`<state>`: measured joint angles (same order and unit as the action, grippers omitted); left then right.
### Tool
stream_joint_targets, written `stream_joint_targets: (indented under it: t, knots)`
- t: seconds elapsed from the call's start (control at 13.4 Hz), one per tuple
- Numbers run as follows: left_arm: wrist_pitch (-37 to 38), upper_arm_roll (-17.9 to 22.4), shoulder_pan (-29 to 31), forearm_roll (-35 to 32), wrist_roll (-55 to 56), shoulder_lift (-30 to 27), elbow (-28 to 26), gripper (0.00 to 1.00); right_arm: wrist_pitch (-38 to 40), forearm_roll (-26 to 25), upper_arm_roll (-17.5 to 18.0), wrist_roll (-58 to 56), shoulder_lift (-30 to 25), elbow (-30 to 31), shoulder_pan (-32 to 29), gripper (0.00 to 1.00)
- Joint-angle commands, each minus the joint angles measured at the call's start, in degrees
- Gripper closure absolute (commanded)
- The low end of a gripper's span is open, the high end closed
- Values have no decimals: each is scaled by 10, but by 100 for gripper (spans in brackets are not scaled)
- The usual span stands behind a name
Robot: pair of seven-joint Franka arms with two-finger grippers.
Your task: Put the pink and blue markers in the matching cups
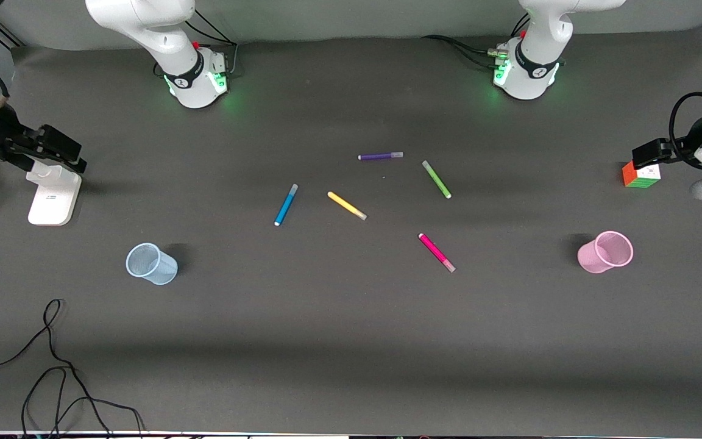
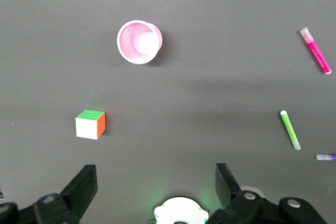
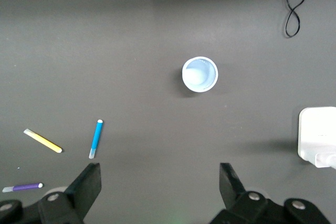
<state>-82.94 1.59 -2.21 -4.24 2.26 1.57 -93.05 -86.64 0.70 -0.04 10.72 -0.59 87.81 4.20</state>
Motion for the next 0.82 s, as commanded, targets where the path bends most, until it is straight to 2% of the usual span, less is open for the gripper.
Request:
stream_joint_targets:
  t: [0.0, 0.22, 0.37, 0.45, 0.52, 0.75]
  knots:
    - [11, -6, -30, 2, 13, 20, 1, 0, 2, -1, 4, 34, 37, -10, -2, 0]
    - [4, -6, -89, 4, 89, 57, 4, 0, 23, 6, 6, 42, 80, -29, -1, 1]
    - [-3, -6, -134, 25, 157, 84, 8, 0, 23, 49, 8, 46, 116, -30, 1, 1]
    - [-17, -6, -152, 38, 203, 101, 10, 0, 23, 88, 8, 47, 131, -31, 2, 1]
    - [-38, -6, -168, 51, 248, 118, 11, 0, 22, 104, 9, 47, 146, -33, 5, 1]
    - [-128, -6, -222, 71, 354, 184, 11, 0, 21, 111, 9, 54, 205, -56, 44, 1]
